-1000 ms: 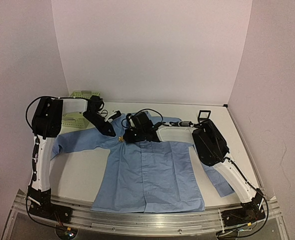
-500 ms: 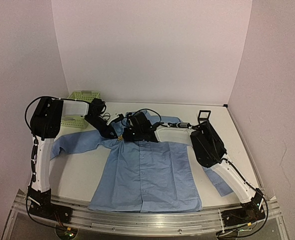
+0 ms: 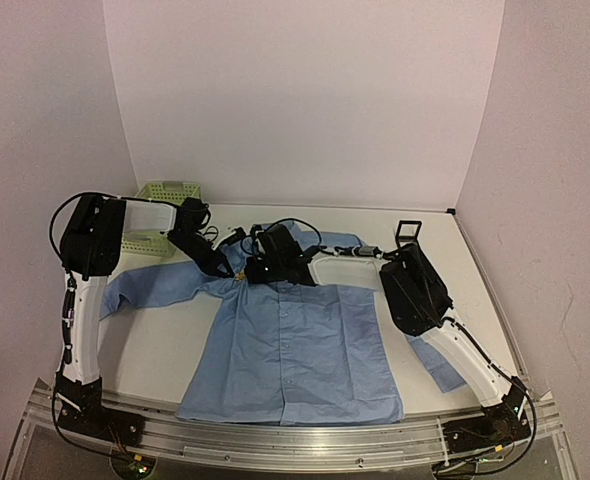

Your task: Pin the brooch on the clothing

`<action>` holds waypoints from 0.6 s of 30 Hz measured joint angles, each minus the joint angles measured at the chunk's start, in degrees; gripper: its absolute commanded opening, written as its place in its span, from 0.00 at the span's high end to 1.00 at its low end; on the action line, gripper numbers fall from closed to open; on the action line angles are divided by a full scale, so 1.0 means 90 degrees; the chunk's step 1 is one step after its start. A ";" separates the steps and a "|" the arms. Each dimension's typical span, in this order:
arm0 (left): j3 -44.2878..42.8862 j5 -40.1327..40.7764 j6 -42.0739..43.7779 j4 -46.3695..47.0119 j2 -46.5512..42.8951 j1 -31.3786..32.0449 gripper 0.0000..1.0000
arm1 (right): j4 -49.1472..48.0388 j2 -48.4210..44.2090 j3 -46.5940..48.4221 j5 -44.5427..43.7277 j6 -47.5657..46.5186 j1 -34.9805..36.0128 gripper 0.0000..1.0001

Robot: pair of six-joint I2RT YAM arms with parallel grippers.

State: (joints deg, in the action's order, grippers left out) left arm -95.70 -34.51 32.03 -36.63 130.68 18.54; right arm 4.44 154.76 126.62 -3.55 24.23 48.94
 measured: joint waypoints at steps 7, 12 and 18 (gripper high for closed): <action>-0.0114 -0.0130 -0.0221 -0.0112 0.0076 -0.0020 1.00 | -0.0009 0.0070 0.0106 -0.0195 -0.0254 0.0060 0.91; -0.0117 -0.0177 -0.0226 -0.0113 0.0085 -0.0029 1.00 | -0.0013 0.0161 0.0242 -0.0366 -0.0263 0.0080 0.94; -0.0114 -0.0176 -0.0228 -0.0109 0.0085 -0.0031 1.00 | -0.0031 0.0237 0.0346 -0.0694 -0.0315 0.0155 0.97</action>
State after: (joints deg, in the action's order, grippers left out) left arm -96.73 -36.09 29.98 -37.62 131.44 18.26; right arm 4.17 156.89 129.73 -9.79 21.39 50.33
